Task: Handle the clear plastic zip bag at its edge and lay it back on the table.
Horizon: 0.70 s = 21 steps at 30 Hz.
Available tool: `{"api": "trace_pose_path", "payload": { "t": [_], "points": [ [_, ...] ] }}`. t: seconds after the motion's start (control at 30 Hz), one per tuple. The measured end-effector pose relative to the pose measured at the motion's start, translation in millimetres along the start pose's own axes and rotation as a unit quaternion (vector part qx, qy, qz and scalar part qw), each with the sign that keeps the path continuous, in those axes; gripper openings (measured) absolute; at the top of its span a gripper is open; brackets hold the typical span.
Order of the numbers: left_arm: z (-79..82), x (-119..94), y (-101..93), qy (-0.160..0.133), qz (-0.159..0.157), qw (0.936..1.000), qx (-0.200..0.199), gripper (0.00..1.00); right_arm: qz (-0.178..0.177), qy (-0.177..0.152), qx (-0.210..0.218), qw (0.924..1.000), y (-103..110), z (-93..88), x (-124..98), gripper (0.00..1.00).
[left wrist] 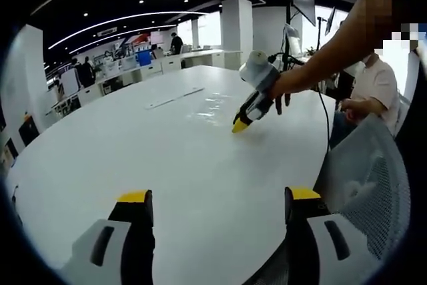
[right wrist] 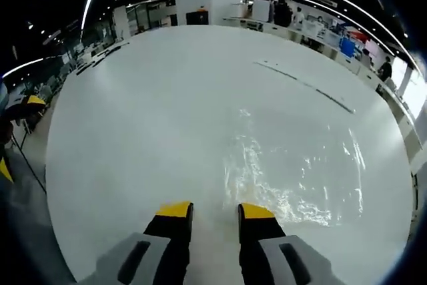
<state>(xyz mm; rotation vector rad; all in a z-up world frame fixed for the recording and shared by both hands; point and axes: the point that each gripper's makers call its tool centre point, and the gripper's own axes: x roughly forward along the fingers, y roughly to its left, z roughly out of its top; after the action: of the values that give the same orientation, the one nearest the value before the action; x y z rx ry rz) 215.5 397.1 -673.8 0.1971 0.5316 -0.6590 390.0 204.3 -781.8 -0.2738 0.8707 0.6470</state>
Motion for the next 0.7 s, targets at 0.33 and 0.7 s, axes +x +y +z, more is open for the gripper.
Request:
{"api": "trace_pose_path", "payload": {
  "t": [0.33,0.7],
  "points": [
    [3.1,-3.3,1.4,0.001,0.005,1.0000,0.000,0.79,-0.055,0.000,0.055,0.9970,-15.1,12.4,6.5,0.25],
    [-0.3,-2.7,-2.4,0.006,0.001,1.0000,-0.001,0.77,-0.040,0.038,-0.028,0.9981,-6.2,8.2,4.2,0.00]
  ]
}}
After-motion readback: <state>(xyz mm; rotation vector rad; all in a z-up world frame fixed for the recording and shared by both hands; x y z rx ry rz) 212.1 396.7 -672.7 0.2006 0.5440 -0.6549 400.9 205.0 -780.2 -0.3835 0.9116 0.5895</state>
